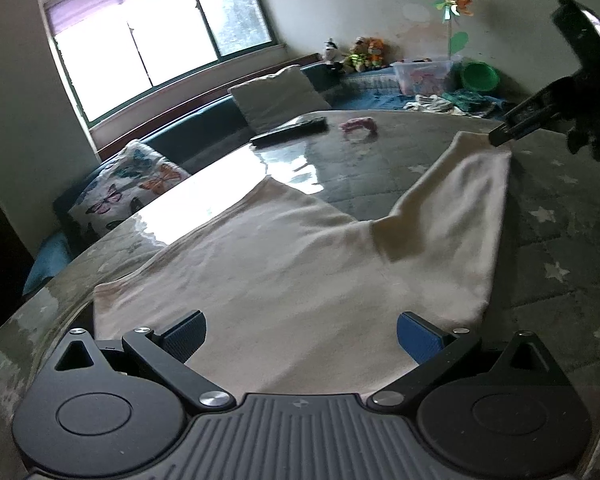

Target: Fold clothes

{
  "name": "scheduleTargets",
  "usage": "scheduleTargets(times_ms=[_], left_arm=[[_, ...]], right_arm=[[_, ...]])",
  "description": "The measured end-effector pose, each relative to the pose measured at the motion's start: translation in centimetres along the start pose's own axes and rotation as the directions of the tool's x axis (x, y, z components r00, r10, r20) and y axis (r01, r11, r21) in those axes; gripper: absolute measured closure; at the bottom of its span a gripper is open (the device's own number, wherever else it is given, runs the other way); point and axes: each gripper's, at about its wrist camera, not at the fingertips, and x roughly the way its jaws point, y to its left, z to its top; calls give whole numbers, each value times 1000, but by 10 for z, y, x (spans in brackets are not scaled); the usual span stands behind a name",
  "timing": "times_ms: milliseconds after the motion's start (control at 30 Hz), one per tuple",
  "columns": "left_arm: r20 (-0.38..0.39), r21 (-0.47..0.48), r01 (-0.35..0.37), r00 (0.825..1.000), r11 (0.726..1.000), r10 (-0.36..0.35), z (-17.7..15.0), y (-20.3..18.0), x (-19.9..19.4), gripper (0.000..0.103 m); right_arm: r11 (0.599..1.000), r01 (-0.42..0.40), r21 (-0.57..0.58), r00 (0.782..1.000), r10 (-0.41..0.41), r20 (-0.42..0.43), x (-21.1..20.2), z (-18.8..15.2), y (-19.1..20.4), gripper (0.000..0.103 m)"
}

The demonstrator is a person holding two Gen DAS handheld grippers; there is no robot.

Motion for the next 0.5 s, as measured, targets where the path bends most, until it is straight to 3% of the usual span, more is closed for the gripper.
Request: scheduleTargets(times_ms=[133, 300, 500], left_arm=[[-8, -37, -53, 999, 998, 53, -7, 17, -4, 0], [-39, -119, -163, 986, 979, 159, -20, 58, -10, 0], [-117, -237, -329, 944, 914, 309, -44, 126, -17, 0]], right_arm=[[997, -42, -64, 999, 43, 17, -10, 3, 19, 53], [971, -153, -185, 987, 158, 12, -20, 3, 63, 47], [887, -325, -328, 944, 327, -52, -30, -3, 128, 41]])
